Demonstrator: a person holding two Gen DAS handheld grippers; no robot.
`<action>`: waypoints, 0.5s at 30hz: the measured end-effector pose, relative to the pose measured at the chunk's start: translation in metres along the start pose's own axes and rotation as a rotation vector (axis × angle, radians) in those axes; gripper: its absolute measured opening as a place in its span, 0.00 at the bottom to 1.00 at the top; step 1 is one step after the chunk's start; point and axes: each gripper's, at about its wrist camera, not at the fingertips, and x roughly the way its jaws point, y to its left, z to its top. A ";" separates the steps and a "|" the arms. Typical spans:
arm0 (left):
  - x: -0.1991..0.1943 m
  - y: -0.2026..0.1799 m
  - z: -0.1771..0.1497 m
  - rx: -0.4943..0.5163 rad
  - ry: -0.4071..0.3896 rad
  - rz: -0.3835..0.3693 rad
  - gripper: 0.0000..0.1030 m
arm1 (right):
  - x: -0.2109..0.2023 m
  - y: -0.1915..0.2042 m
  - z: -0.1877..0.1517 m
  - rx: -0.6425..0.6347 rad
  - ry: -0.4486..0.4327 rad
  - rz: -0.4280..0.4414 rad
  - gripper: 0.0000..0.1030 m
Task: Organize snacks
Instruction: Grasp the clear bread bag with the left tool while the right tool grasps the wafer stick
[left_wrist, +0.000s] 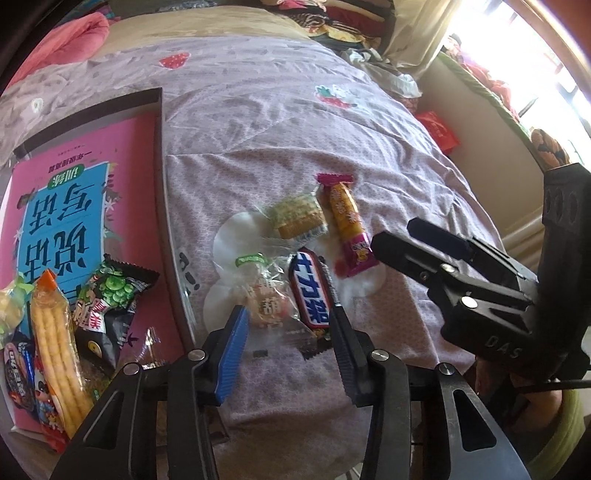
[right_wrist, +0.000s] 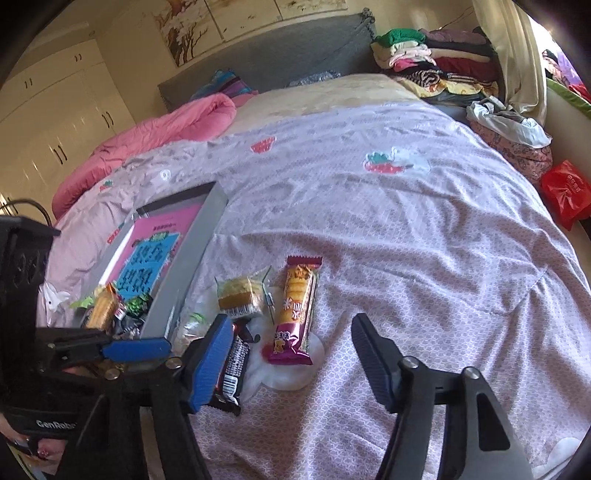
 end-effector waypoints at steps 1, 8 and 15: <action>0.001 0.001 0.001 -0.007 0.003 0.000 0.42 | 0.004 0.000 0.000 0.000 0.012 0.001 0.57; 0.008 0.000 0.001 0.012 0.005 0.046 0.41 | 0.026 -0.004 -0.001 0.008 0.072 -0.005 0.43; 0.016 -0.007 0.002 0.044 0.010 0.114 0.41 | 0.045 0.003 0.003 -0.038 0.094 -0.033 0.30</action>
